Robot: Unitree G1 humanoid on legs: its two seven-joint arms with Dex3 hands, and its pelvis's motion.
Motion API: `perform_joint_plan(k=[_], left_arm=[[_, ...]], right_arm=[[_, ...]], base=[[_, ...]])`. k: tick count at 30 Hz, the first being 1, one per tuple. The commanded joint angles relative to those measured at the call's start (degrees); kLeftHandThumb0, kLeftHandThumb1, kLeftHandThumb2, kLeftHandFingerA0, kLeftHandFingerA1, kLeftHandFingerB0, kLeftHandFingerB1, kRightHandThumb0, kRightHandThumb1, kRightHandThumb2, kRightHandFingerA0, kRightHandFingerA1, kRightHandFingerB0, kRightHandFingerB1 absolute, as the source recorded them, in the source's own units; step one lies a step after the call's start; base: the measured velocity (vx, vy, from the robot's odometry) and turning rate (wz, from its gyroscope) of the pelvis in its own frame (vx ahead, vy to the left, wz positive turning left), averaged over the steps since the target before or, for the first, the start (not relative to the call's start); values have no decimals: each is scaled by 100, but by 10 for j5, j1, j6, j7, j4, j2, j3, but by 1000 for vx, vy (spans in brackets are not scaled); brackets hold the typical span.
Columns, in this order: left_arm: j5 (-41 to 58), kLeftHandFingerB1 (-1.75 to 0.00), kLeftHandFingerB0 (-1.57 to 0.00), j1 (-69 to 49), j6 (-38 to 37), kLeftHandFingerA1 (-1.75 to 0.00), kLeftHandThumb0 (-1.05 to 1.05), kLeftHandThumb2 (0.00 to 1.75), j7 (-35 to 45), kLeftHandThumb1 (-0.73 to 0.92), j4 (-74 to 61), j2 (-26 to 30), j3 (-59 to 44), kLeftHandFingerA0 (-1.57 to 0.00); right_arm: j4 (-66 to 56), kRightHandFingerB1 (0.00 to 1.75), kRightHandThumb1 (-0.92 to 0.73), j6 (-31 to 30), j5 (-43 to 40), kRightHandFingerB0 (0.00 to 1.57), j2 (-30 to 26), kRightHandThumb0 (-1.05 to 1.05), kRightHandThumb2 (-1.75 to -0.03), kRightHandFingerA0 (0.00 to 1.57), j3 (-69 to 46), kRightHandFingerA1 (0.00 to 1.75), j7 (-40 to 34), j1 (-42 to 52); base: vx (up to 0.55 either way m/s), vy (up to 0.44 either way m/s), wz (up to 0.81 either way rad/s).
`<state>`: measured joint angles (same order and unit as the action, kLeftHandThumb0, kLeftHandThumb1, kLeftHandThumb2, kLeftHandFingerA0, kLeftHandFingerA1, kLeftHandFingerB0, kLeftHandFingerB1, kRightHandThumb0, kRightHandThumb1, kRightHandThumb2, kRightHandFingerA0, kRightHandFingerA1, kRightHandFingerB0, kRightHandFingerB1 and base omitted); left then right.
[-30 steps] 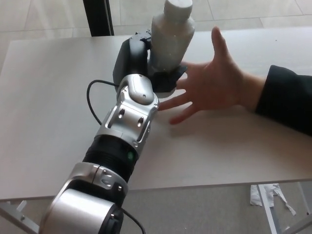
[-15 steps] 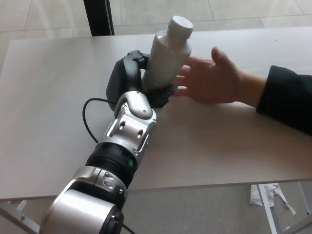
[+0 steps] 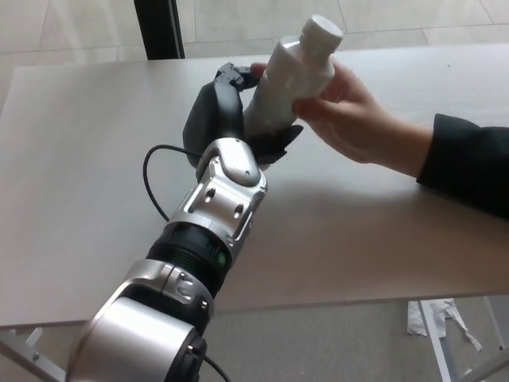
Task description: Pick up a bottle and hand it
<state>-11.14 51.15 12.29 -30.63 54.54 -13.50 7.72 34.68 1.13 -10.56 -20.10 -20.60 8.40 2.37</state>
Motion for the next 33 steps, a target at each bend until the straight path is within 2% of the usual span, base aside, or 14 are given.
perform_joint_plan(k=[1, 2, 6, 7, 8, 9, 10, 12, 14, 17, 22, 23, 24, 33], left_arm=[[28, -40, -28, 46, 11, -88, -35, 61, -9, 71, 3, -97, -12, -86], [29, -41, -30, 49, 8, -85, -34, 61, -15, 71, 5, -99, -13, -84], [26, -41, -29, 57, 6, -81, -35, 60, -16, 68, 8, -100, -6, -86], [23, -39, -26, 59, 14, -85, -37, 60, -6, 68, 6, -98, 1, -87], [22, -37, -21, 62, 19, -93, -42, 61, 3, 68, 6, -96, 4, -80], [20, -47, -3, 62, 29, -84, -41, 95, 26, 48, -1, -90, 14, -68], [27, -31, -2, 53, 41, -73, -62, 89, 70, 54, -30, -80, 23, -49], [30, -18, -2, 50, 45, -64, -62, 63, 87, 67, -41, -74, 28, -42], [28, -14, 0, 38, 59, -57, -65, 62, 117, 67, -73, -61, 44, -30], [43, 0, 0, -11, 115, -7, -104, 93, 227, 63, -223, 16, 76, -3], [90, -2, 0, -106, 180, -5, -105, 96, 311, 64, -465, 130, 59, 0], [101, -1, 0, -118, 185, -17, -76, 63, 318, 69, -492, 142, 50, 0], [132, -5, 0, -169, 183, -20, -92, 93, 354, 58, -583, 201, 15, 0], [230, -1, 0, -402, 181, -28, -90, 90, 503, 57, -751, 462, -324, 0]], right_arm=[[-21, 66, -43, 0, -3, 39, -7, -67, -91, 116, -5, 128, -3, -15], [-22, 59, -59, 0, -3, 37, -7, -71, -59, 107, -5, 140, -2, -14], [-23, 57, -60, 4, -3, 38, -8, -69, -59, 107, -4, 133, 3, -11], [-21, 63, -45, 1, -7, 37, -7, -71, -92, 123, -6, 131, 4, -13], [-22, 55, -58, 0, -7, 38, -6, -69, -58, 108, -7, 133, 2, -13], [-22, 55, -57, 1, -10, 39, -1, -69, -58, 109, -8, 137, 1, -14], [-24, 60, -44, -3, -7, 35, -1, -69, -89, 106, -7, 109, -4, -14], [-25, 60, -44, -5, -9, 34, 0, -69, -92, 108, -8, 121, -4, -14], [-24, 54, -58, -6, -11, 38, -2, -70, -58, 103, -10, 128, 0, -12], [-12, 54, -58, 2, -9, 37, -7, -71, -60, 111, -11, 143, 3, -15], [-2, 55, -62, 11, 2, 38, -13, -69, -59, 107, -6, 117, 3, -11], [1, 56, -62, 13, 2, 38, -14, -68, -58, 103, -7, 92, 4, -11], [7, 54, -61, 15, -1, 36, -21, -70, -59, 92, -12, 104, 7, -8], [3, 61, -44, 12, -16, 34, -39, -60, -92, 127, -38, 135, 14, 12]], base=[[0, 0, 0], [0, 0, 0], [0, 0, 0], [0, 0, 0], [0, 0, 0], [0, 0, 0], [0, 0, 0], [0, 0, 0], [0, 0, 0], [0, 0, 0], [0, 0, 0], [0, 0, 0], [0, 0, 0], [0, 0, 0]])
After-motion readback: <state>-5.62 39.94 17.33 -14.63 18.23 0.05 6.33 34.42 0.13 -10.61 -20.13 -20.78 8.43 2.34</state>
